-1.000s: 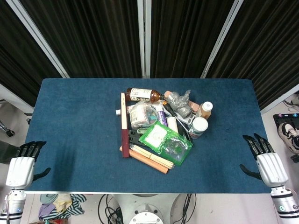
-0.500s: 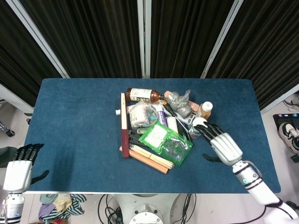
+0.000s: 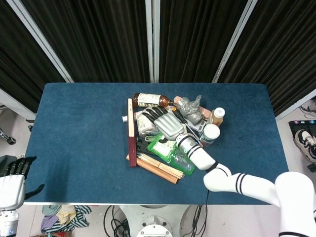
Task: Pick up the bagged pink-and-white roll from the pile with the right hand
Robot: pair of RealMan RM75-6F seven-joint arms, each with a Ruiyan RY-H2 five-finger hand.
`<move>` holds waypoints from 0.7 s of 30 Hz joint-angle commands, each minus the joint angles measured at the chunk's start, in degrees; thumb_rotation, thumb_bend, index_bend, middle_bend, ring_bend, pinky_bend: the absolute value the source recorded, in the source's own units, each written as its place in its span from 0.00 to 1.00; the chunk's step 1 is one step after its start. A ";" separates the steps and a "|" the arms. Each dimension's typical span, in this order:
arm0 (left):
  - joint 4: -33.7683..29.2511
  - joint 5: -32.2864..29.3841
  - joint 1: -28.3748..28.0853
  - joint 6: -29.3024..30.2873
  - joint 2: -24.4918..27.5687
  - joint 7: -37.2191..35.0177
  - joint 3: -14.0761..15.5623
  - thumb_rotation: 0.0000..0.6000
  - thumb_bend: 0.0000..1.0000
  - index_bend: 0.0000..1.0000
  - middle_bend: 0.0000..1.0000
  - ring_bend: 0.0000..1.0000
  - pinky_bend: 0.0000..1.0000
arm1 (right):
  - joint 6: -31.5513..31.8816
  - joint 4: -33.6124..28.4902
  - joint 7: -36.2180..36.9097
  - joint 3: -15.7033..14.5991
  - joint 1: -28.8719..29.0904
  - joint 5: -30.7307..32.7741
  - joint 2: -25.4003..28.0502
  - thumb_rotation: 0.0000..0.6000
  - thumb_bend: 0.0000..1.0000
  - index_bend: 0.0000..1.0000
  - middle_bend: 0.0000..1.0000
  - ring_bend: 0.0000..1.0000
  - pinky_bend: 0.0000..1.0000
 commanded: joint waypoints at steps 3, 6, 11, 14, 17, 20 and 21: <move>0.38 -0.42 0.30 -0.08 -0.08 -0.48 -0.08 1.00 0.09 0.18 0.20 0.16 0.19 | -4.38 11.53 -4.31 1.44 6.75 6.69 -7.69 1.00 0.03 0.00 0.04 0.00 0.02; 0.55 -0.50 0.31 -0.18 -0.14 -0.63 -0.19 1.00 0.09 0.18 0.20 0.16 0.19 | -5.41 16.38 -3.65 2.01 8.89 8.90 -10.58 1.00 0.10 0.01 0.08 0.00 0.03; 0.63 -0.44 0.32 -0.36 -0.05 -0.73 -0.21 1.00 0.09 0.18 0.20 0.16 0.19 | -5.08 23.52 0.07 2.38 11.34 7.02 -15.05 1.00 0.37 0.34 0.29 0.16 0.27; 0.90 -0.54 0.71 0.04 -0.08 -1.09 -0.21 1.00 0.09 0.18 0.20 0.16 0.19 | -0.98 26.29 3.84 0.93 11.03 1.42 -16.70 1.00 0.52 0.65 0.49 0.39 0.56; 1.31 -0.77 1.08 0.26 -0.21 -1.54 -0.21 1.00 0.09 0.18 0.20 0.16 0.19 | 4.04 25.22 10.60 -0.33 8.99 -4.09 -16.06 1.00 0.57 0.75 0.57 0.49 0.68; 1.57 -0.66 1.22 0.43 -0.34 -1.83 -0.20 1.00 0.09 0.18 0.20 0.16 0.19 | 9.70 21.49 18.59 -1.57 6.05 -9.19 -13.92 1.00 0.58 0.78 0.59 0.52 0.71; 1.58 -0.47 1.22 0.51 -0.37 -1.80 -0.19 1.00 0.09 0.18 0.20 0.16 0.19 | 12.36 19.24 21.98 -2.23 4.64 -11.46 -12.51 1.00 0.58 0.78 0.59 0.52 0.71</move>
